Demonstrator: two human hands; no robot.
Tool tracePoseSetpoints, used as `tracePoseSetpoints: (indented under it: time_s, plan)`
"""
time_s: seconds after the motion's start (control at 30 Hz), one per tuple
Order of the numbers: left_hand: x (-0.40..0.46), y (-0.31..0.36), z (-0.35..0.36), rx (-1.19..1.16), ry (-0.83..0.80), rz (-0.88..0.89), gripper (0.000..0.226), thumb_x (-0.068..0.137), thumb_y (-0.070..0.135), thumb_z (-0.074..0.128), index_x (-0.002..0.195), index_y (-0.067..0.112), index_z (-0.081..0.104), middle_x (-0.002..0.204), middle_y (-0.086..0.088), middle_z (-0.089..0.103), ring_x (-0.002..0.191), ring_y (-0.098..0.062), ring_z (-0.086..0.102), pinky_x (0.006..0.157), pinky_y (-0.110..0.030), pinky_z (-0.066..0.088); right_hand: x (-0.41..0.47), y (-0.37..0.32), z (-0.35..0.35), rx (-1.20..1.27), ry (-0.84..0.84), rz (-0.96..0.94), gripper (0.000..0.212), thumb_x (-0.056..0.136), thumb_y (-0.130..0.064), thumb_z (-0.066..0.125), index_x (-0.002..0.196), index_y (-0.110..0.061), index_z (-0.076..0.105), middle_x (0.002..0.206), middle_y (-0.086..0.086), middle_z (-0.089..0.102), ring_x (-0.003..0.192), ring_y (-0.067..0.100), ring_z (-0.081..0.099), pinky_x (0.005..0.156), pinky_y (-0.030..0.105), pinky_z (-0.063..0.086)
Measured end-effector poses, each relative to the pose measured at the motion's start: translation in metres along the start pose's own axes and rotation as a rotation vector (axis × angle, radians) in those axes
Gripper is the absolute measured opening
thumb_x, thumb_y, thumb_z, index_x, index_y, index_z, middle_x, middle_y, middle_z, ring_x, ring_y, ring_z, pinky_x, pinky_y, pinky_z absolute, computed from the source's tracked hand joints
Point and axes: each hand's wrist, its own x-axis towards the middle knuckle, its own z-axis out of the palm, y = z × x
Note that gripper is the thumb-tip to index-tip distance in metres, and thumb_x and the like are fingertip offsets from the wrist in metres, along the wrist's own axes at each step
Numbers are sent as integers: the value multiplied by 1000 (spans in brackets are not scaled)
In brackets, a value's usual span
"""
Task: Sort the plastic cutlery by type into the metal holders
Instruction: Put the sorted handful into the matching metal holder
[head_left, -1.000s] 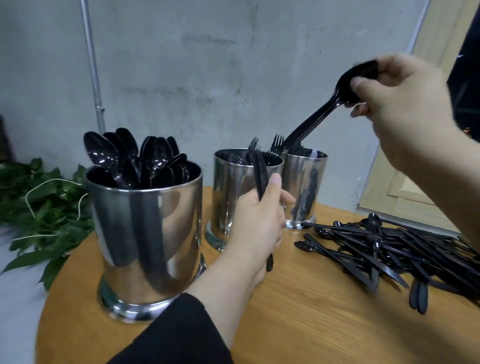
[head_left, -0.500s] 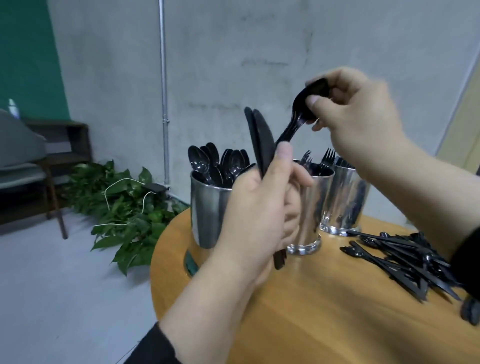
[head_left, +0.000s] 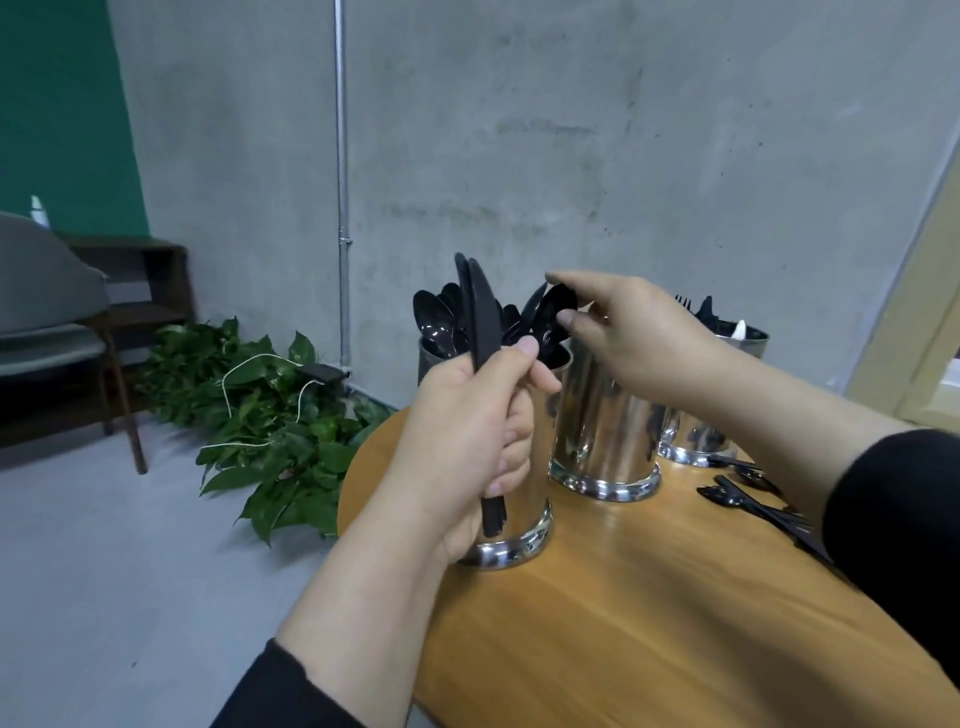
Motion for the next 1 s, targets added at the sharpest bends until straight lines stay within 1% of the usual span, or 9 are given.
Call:
tracePoseSetpoints:
  time_s: [0.1,0.17,0.27,0.4,0.5,0.63,0.8,0.9,1.0]
  plan:
    - [2,-4,5,4,-13,-16,33,106,26,51,82,5,61,47,0,28,33,-9,22,34,-16,19,1,4,-4,58,50,34,29,104,-27,53,131,-26,64,112,-4,72,88,10,65,74,23,42]
    - [4,-7,7,13,-23,-31,33,106,26,51,83,5,61,48,0,28,33,-10,22,34,-16,19,-3,6,-5,12,-12,24,37,105,-32,50,141,-29,56,111,-5,70,72,2,56,66,20,40]
    - [5,-11,12,34,-43,-54,33,105,27,52,83,5,62,49,-1,28,35,-11,22,35,-17,19,-12,11,-5,-8,-8,6,49,105,-40,46,152,-31,40,128,-9,60,91,2,55,77,18,38]
    - [7,-15,21,60,-125,-95,35,106,28,51,82,5,64,49,-1,28,35,-10,22,35,-17,19,-33,13,-19,212,252,-26,41,101,-48,49,138,-30,57,117,-16,65,95,1,59,81,21,45]
    - [8,-21,33,142,-222,-155,38,105,30,52,75,12,67,49,0,30,37,-11,21,38,-18,17,-56,11,-39,447,113,-21,45,89,-55,54,123,-28,67,94,-16,72,75,0,62,73,22,48]
    - [10,-32,58,247,-355,-210,36,103,32,53,75,14,67,51,1,31,40,-12,21,41,-19,17,-79,25,-51,591,-87,22,29,86,-41,66,90,-14,72,67,7,65,61,23,58,67,41,46]
    - [16,-47,92,270,-442,-264,30,102,33,55,83,13,65,53,2,30,43,-13,20,45,-22,15,-96,53,-71,657,-84,93,14,85,-31,70,86,-17,72,70,9,65,63,27,55,70,44,44]
    - [29,-62,113,315,-346,-105,32,102,40,58,84,13,63,50,11,40,43,-10,32,45,-24,27,-97,77,-91,511,36,146,15,92,-27,67,89,-12,70,70,7,67,59,15,57,66,27,48]
    - [51,-77,127,390,-186,109,28,102,38,57,90,14,65,54,16,54,45,-1,47,50,-23,38,-86,102,-110,504,281,201,11,97,-19,65,92,-11,70,74,4,71,67,16,58,77,37,49]
